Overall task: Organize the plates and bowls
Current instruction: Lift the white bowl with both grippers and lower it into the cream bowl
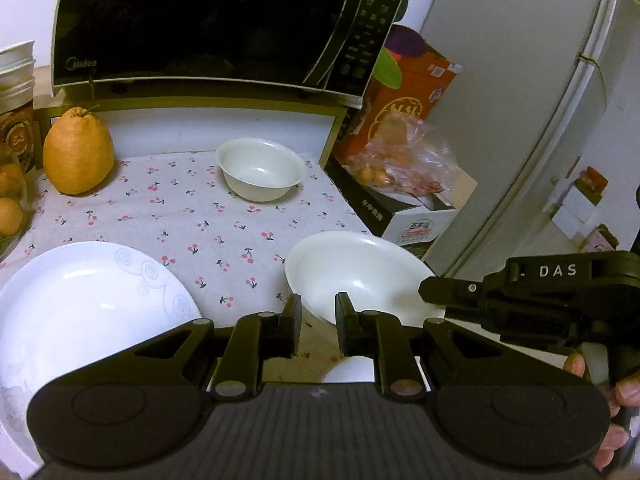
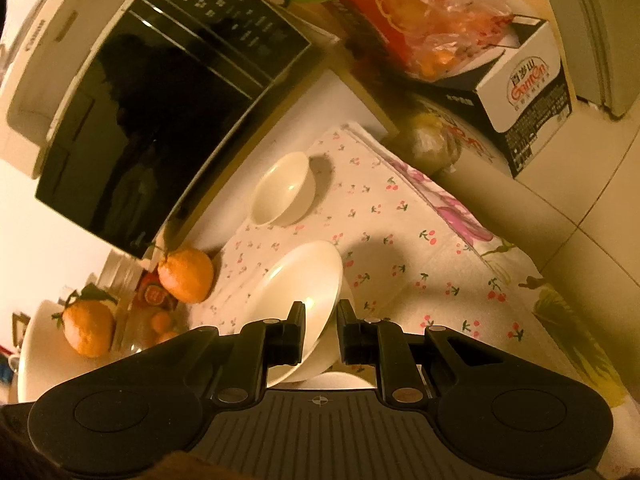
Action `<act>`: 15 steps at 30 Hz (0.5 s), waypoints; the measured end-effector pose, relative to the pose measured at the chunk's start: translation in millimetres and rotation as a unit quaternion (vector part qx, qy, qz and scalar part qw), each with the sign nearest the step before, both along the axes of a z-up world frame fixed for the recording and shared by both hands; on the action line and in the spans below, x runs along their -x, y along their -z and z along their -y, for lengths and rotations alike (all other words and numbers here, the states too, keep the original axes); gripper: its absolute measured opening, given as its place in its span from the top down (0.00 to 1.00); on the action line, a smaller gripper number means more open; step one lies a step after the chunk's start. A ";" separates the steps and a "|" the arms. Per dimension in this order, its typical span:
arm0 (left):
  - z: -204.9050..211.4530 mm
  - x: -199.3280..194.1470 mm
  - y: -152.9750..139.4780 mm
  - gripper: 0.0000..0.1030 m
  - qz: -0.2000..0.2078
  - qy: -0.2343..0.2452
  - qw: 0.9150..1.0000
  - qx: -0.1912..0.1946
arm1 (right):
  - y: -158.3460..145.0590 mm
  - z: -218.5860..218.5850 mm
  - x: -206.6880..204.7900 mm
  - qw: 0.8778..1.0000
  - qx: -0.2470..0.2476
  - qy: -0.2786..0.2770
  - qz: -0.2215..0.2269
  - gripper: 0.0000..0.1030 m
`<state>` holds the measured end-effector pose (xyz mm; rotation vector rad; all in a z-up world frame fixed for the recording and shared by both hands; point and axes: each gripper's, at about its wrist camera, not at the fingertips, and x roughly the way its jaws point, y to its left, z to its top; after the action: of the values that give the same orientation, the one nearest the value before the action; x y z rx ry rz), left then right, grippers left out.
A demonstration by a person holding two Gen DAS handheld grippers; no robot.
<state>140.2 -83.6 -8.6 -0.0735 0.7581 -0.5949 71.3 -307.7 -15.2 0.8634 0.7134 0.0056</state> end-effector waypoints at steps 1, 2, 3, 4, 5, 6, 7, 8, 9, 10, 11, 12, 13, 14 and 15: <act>-0.9 2.1 -1.5 0.85 0.000 0.001 1.000 0.000 | -3.0 -0.3 2.2 1.000 0.002 -0.004 0.002 0.84; -1.9 4.4 -3.2 0.85 0.001 0.002 1.000 0.000 | -6.3 -1.0 4.7 1.000 0.004 -0.008 0.004 0.84; -2.8 6.7 -4.9 0.85 0.001 0.003 1.000 0.000 | -8.8 -1.7 6.8 1.000 0.006 -0.012 0.005 0.84; -3.3 8.8 -6.1 0.85 0.002 0.004 1.000 0.000 | -11.0 -2.3 9.3 1.000 0.008 -0.016 0.006 0.84; -3.9 11.4 -7.7 0.85 0.002 0.005 1.000 0.001 | -13.2 -2.5 12.0 1.000 0.010 -0.019 0.006 0.84; -4.6 14.1 -9.1 0.85 0.003 0.007 1.000 0.001 | -15.2 -2.8 14.8 1.000 0.012 -0.022 0.005 0.84; -4.9 16.4 -10.2 0.85 0.003 0.008 1.000 0.001 | -17.0 -3.0 17.7 1.000 0.012 -0.024 0.005 0.84; -5.3 18.9 -11.3 0.85 0.004 0.010 1.000 0.000 | -18.0 -2.9 20.3 1.000 0.012 -0.025 0.003 0.84; -5.7 21.1 -12.2 0.85 0.004 0.012 1.000 -0.001 | -19.2 -2.9 23.2 1.000 0.011 -0.026 0.001 0.84; -5.9 24.0 -12.8 0.85 0.004 0.014 1.000 -0.003 | -20.3 -2.9 25.7 1.000 0.011 -0.028 0.000 0.84; -5.9 26.8 -13.1 0.85 0.005 0.017 1.000 -0.005 | -21.0 -2.9 28.0 1.000 0.011 -0.029 -0.002 0.84; -5.7 29.2 -13.5 0.85 0.005 0.019 1.000 -0.007 | -21.5 -2.9 30.4 0.999 0.011 -0.030 -0.006 0.84; -5.9 31.7 -13.6 0.85 0.005 0.021 1.000 -0.009 | -21.8 -3.1 32.6 0.999 0.011 -0.032 -0.009 0.84; -6.0 34.2 -13.5 0.85 0.004 0.024 1.000 -0.011 | -22.0 -3.4 34.0 0.999 0.012 -0.033 -0.013 0.84; -5.8 36.1 -13.2 0.85 0.004 0.026 1.000 -0.014 | -21.9 -4.3 35.9 0.999 0.014 -0.036 -0.016 0.84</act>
<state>104.1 -77.7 4.6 -0.0245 0.7617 -0.6338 35.4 -303.5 6.7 0.8125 0.7732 0.0451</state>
